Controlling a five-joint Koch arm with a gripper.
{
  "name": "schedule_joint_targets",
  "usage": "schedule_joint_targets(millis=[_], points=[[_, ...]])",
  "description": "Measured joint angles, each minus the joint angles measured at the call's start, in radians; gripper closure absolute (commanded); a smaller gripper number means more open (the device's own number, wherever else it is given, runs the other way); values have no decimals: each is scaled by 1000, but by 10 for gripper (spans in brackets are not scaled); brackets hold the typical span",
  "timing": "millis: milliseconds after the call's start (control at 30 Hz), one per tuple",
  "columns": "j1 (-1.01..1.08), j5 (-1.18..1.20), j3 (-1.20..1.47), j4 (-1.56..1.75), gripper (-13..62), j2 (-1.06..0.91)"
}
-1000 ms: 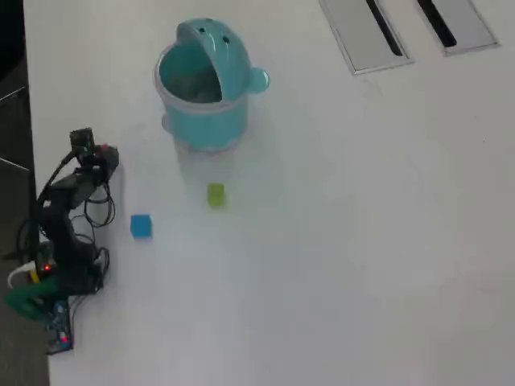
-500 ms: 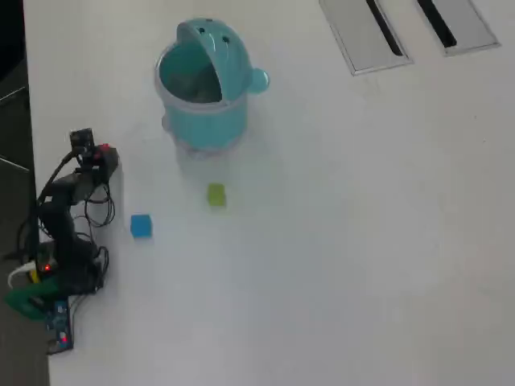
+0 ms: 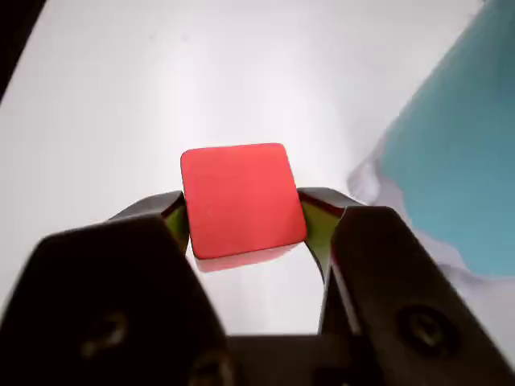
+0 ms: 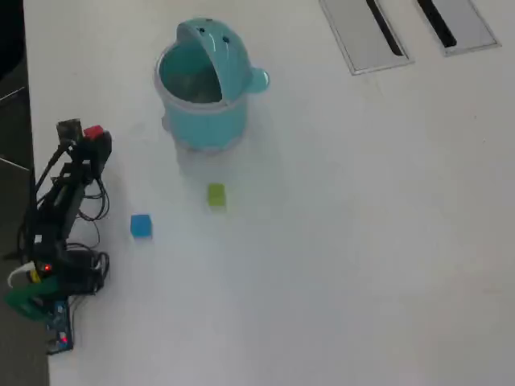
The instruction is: Grasp RGB lego blocks and put them in the bin one by one.
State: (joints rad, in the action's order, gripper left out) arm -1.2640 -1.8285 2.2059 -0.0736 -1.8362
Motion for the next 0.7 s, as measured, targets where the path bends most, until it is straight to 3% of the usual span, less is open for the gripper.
schedule_joint_targets(millis=[300, 400, 700], points=[[202, 44, -506, -242, 370, -156], [238, 67, -693, -339, 369, -118], [281, 81, -927, -360, 369, 35]])
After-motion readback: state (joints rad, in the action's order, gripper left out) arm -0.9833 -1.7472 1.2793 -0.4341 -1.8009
